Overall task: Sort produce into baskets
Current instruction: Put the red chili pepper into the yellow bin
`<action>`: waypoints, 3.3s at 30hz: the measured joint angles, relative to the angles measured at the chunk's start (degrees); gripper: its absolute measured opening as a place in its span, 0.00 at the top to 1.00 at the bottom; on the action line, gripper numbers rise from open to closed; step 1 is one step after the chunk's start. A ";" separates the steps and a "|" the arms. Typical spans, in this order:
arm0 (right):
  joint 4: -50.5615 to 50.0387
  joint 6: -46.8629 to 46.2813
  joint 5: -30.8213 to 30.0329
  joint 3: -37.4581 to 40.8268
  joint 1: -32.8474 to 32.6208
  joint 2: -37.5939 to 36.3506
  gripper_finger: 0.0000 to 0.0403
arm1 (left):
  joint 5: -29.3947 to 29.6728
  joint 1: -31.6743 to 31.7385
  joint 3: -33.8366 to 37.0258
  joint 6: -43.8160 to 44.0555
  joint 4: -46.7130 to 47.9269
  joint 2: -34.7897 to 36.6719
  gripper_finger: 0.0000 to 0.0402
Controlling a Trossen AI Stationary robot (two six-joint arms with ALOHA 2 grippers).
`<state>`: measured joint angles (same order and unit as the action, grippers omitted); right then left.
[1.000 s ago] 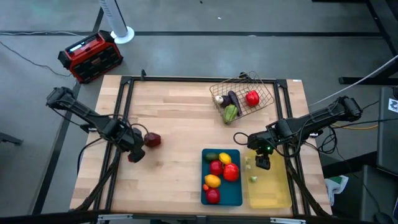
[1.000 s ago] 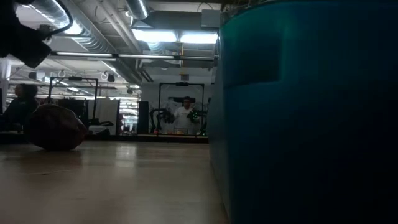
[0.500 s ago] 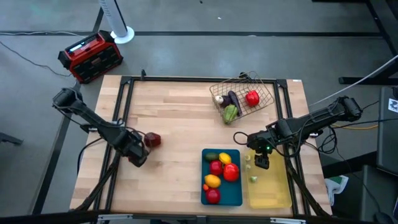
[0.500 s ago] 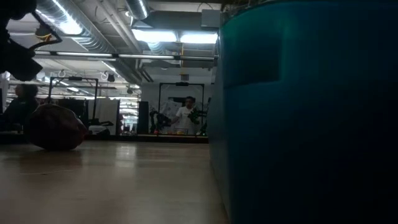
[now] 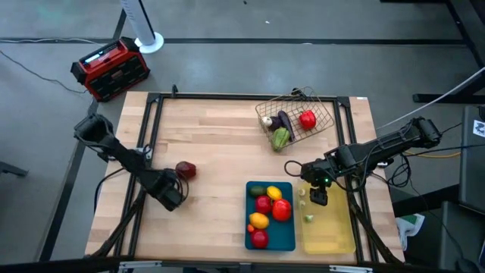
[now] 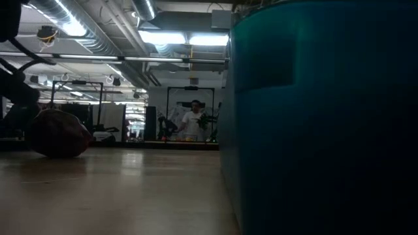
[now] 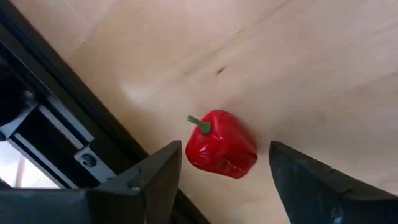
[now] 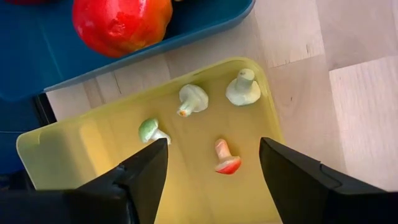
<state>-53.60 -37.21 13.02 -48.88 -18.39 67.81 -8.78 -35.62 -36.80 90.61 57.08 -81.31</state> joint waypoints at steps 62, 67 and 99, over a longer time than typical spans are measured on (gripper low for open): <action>81.81 61.92 -23.54 -0.04 0.04 22.09 0.37 | 15.13 21.18 -3.56 -31.16 -81.44 -0.56 0.62; 84.09 63.44 -23.56 -1.98 0.04 24.67 0.37 | 15.67 21.16 -3.55 -33.29 -83.08 -0.60 0.62; 79.97 66.10 -28.90 -7.06 0.07 28.92 0.63 | 15.67 21.13 -3.54 -40.51 -82.55 -0.62 0.54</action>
<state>26.37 28.89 -15.89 -55.94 -18.33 96.73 6.90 -14.49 -40.34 50.10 -25.48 -81.93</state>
